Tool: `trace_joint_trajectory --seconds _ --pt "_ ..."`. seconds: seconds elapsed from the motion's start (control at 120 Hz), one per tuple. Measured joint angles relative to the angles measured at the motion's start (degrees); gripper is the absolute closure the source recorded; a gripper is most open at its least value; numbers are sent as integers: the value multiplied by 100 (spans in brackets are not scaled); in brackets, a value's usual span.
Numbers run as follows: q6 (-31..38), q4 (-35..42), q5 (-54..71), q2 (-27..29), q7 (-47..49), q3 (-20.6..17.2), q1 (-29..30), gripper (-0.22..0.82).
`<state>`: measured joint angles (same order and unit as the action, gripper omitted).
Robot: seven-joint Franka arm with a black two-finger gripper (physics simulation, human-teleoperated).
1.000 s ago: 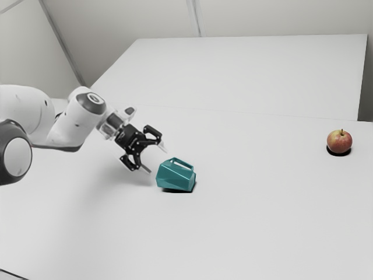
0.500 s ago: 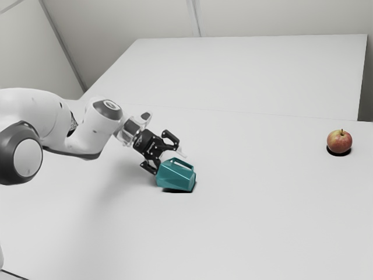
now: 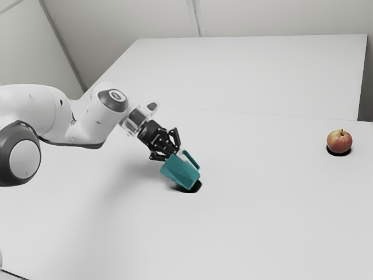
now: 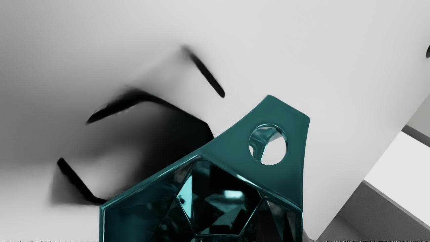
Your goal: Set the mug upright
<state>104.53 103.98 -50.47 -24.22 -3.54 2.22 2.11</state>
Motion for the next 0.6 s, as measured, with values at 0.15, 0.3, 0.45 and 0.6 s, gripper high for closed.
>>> trace_joint_trajectory --seconds 0.15,0.3,0.45,0.6 --pt "35 -12 260 11 112 -115 -1 77" --pt "182 -11 1165 364 212 -276 -55 78" --pt "451 67 2528 760 293 -349 -181 78" --pt "792 524 3475 1172 359 -357 -291 77"
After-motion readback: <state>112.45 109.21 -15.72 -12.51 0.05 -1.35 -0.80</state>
